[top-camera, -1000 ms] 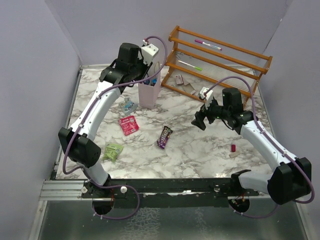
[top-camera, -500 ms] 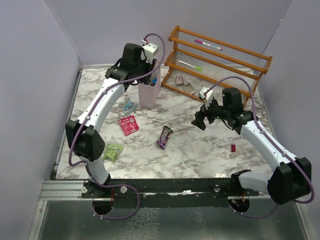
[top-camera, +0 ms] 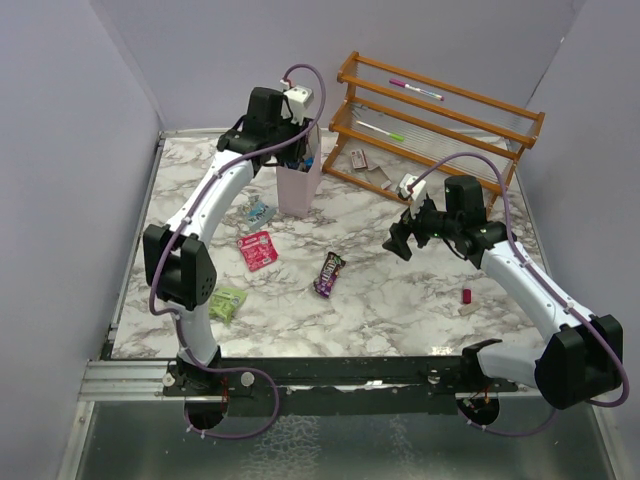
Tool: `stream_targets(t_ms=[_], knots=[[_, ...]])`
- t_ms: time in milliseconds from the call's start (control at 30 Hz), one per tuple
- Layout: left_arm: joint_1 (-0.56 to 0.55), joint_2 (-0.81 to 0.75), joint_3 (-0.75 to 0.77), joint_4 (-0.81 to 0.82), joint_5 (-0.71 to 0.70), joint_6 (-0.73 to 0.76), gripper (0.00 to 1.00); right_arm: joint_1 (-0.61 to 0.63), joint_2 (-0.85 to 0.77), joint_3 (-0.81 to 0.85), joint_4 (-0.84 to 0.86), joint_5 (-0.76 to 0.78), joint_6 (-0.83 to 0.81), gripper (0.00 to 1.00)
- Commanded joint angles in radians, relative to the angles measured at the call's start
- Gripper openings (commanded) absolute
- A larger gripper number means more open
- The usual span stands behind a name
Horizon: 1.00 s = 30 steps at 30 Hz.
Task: Place the snacks into the paper bag
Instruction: Place the snack in the paper bag.
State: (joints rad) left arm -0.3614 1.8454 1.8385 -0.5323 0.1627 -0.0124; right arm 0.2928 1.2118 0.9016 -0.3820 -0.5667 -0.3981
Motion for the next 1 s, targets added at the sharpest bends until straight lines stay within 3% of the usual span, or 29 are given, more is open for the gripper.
stream_targets(t_ms=[0, 200, 500, 967], knots=[[-0.001, 0.032, 0.045, 0.029, 0.060, -0.020, 0.31, -0.005, -0.008, -0.003, 0.008, 0.007, -0.011, 0.97], [-0.001, 0.053, 0.045, 0.023, 0.046, -0.004, 0.34, -0.005, -0.008, -0.003, 0.007, 0.006, -0.011, 0.97], [-0.001, 0.031, 0.045, 0.019, 0.037, 0.029, 0.56, -0.004, -0.012, -0.005, 0.007, 0.005, -0.011, 0.97], [-0.001, -0.141, -0.078, 0.023, 0.095, 0.127, 0.66, -0.004, -0.009, -0.003, 0.008, 0.007, -0.012, 0.97]])
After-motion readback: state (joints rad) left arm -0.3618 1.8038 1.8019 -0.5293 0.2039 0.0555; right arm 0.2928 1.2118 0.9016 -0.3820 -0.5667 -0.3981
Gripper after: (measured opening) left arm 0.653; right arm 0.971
